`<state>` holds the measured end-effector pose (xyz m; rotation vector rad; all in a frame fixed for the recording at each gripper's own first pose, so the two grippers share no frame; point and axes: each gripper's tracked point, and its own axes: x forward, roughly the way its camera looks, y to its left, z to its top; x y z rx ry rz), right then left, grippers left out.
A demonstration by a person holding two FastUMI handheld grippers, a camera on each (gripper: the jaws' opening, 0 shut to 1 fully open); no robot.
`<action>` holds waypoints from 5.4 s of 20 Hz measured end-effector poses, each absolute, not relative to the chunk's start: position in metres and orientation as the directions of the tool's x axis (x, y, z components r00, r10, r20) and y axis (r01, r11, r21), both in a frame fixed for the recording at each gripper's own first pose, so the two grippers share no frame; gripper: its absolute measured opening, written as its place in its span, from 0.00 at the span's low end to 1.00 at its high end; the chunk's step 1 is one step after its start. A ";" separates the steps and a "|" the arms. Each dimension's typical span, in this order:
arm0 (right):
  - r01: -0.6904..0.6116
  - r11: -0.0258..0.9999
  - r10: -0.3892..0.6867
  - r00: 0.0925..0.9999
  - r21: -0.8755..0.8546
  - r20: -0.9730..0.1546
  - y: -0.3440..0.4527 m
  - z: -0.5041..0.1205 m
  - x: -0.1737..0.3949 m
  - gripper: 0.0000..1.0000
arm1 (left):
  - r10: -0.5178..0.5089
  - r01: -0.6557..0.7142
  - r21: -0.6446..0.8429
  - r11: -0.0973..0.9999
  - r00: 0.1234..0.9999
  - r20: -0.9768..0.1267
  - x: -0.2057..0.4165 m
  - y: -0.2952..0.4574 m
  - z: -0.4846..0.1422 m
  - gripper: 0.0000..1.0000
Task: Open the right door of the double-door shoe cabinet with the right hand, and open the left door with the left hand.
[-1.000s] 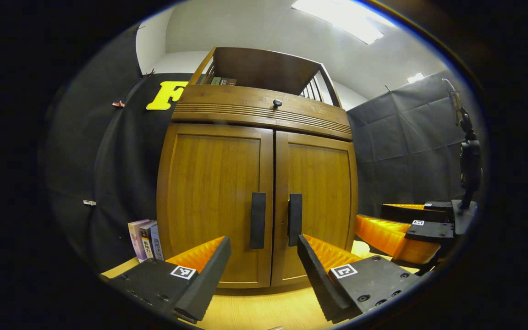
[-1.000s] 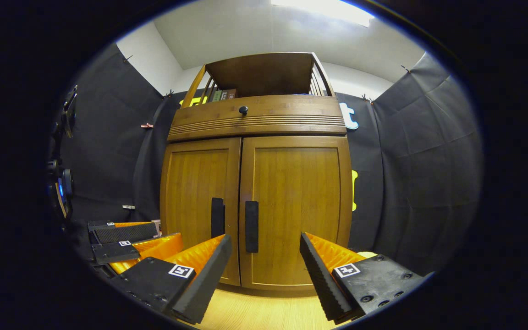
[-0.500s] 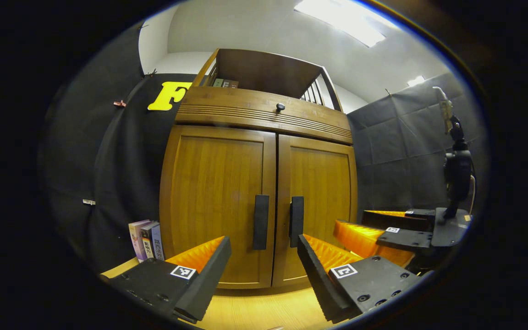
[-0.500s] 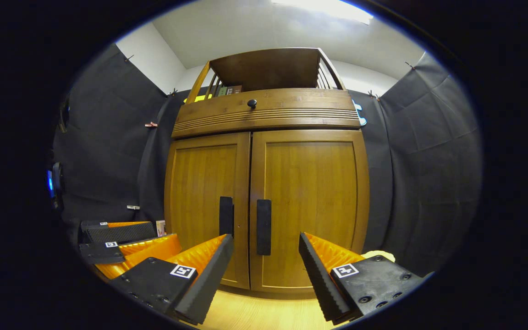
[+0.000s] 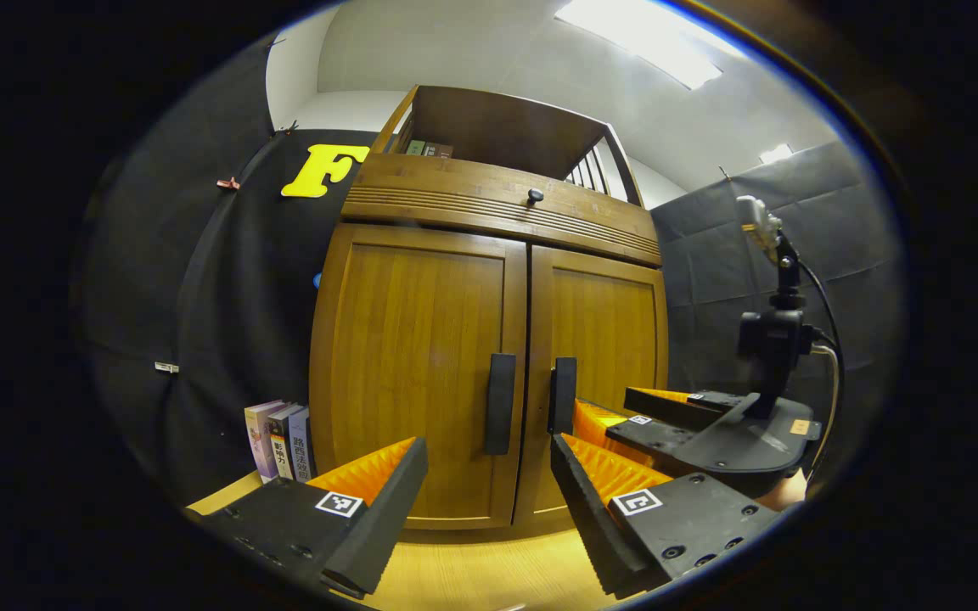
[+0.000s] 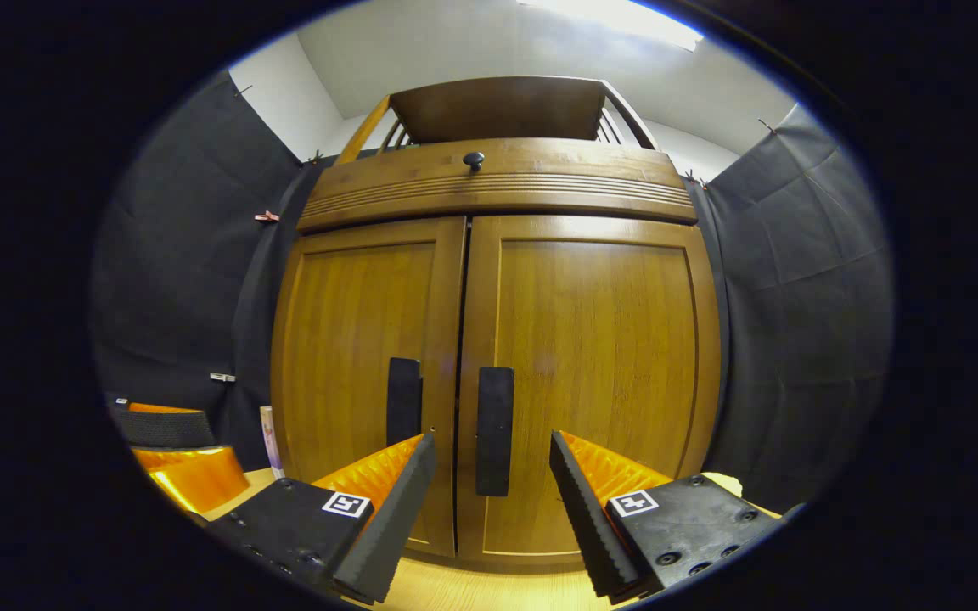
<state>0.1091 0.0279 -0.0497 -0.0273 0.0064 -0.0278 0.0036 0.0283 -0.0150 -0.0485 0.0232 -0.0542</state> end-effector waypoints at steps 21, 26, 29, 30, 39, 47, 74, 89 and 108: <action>0.080 0.997 -0.079 0.993 0.005 -0.093 0.020 -0.103 0.178 0.43 | 0.056 -0.058 -0.045 0.997 0.997 -0.059 0.008 0.076 -0.032 0.91; 0.081 0.996 -0.083 0.992 -0.021 -0.091 0.025 -0.104 0.178 0.41 | 0.073 -0.076 -0.044 0.996 0.995 -0.066 0.006 0.080 -0.035 0.91; 0.064 0.998 -0.065 0.993 -0.013 -0.103 0.025 -0.104 0.175 0.29 | 0.087 -0.089 -0.037 0.995 0.994 -0.062 0.000 0.083 -0.033 0.91; 0.054 0.998 -0.055 0.993 -0.011 -0.108 0.024 -0.103 0.172 0.29 | 0.092 -0.094 -0.033 0.995 0.994 -0.059 -0.002 0.084 -0.032 0.91; -0.064 0.998 0.065 0.989 0.015 -0.129 0.021 -0.090 0.113 0.25 | 0.097 -0.098 -0.018 0.995 0.994 -0.054 -0.016 0.067 -0.025 0.91; -0.110 0.993 0.114 0.985 0.033 -0.129 0.004 -0.074 0.060 0.24 | 0.046 -0.045 0.011 0.999 0.998 -0.038 -0.022 0.021 -0.019 0.91; -0.007 0.998 0.015 0.992 0.062 -0.124 -0.110 -0.043 -0.048 0.23 | -0.194 0.193 -0.028 0.981 0.979 -0.053 0.024 -0.136 -0.042 0.91; 0.268 0.961 -0.273 0.959 -0.063 -0.079 -0.224 -0.016 -0.091 0.23 | -0.117 0.117 -0.012 0.993 0.993 -0.021 0.060 -0.109 -0.042 0.90; 0.234 0.965 -0.227 0.972 -0.119 0.068 -0.177 0.042 -0.114 0.84 | 0.155 -0.157 0.095 0.983 0.987 0.032 0.158 0.005 -0.036 0.71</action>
